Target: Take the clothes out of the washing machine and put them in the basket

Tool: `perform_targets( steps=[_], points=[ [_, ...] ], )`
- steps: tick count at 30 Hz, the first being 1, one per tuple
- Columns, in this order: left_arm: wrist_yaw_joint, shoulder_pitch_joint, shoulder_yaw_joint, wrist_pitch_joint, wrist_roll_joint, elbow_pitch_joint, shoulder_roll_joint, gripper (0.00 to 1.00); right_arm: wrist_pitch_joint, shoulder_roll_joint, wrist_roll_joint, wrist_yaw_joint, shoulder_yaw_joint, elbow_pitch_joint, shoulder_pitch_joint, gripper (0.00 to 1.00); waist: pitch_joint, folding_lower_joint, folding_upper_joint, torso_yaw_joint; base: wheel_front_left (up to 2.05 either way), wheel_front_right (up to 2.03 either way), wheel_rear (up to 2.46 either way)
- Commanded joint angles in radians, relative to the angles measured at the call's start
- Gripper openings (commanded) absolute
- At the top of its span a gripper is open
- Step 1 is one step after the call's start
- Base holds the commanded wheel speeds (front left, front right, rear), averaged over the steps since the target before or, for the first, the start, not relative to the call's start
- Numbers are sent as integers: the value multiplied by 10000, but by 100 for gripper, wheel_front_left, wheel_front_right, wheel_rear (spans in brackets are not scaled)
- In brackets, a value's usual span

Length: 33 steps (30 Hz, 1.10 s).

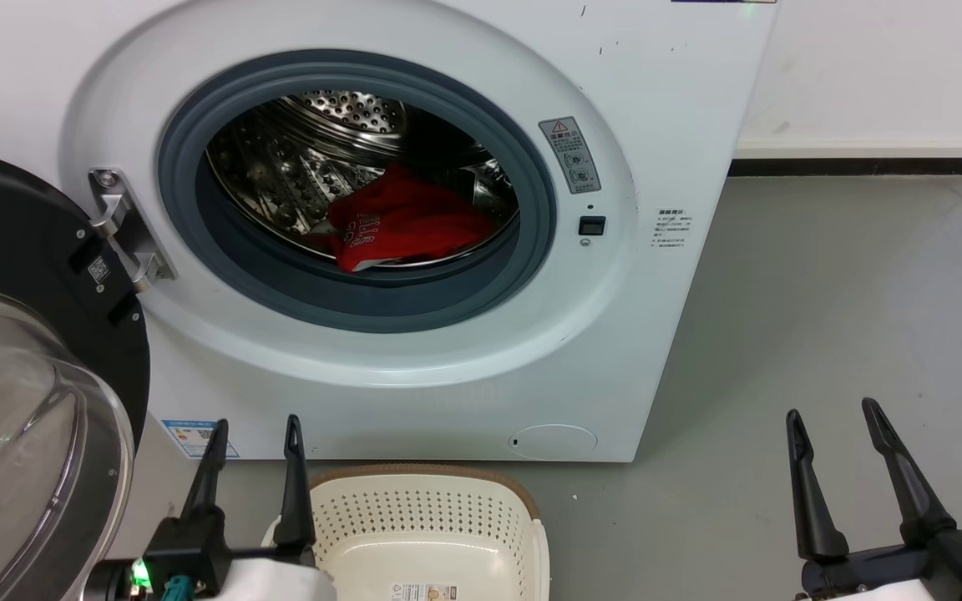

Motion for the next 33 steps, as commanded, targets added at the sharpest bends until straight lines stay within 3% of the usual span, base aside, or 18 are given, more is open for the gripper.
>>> perform_targets(
  steps=[1, 10, 19, 27, 28, 33],
  points=[
    [-20, -277, 80, -28, -3, 73, -14, 100, -21, 20, -48, -7, 23, 8, 10, 100, 31, 0, 0, -22, 0, 0, 0],
    [-498, -1788, 515, -28, 295, 1188, 33, 100, -21, 22, -93, -7, 132, -47, -251, 100, 344, 0, 0, -261, 0, 0, 0],
    [-678, -4713, 990, -28, 405, 3164, 364, 100, -21, 22, -123, -7, 238, -229, -911, 100, 1594, 0, 0, -734, 0, 0, 0],
    [-881, -7624, 1014, -28, 470, 5327, 814, 100, -21, 23, -17, -7, 285, -355, -1738, 100, 3009, 0, 0, -1156, 0, 0, 0],
    [-955, -8668, 945, -28, 527, 6306, 1030, 100, -21, 22, 49, -7, 326, -417, -2037, 100, 3517, 0, 0, -1322, 0, 0, 0],
    [-979, -10648, 886, 340, 588, 7912, 1500, 100, -21, 22, 193, -7, 336, -564, -2562, 100, 4418, 0, 0, -1534, 0, 0, 0]
  ],
)
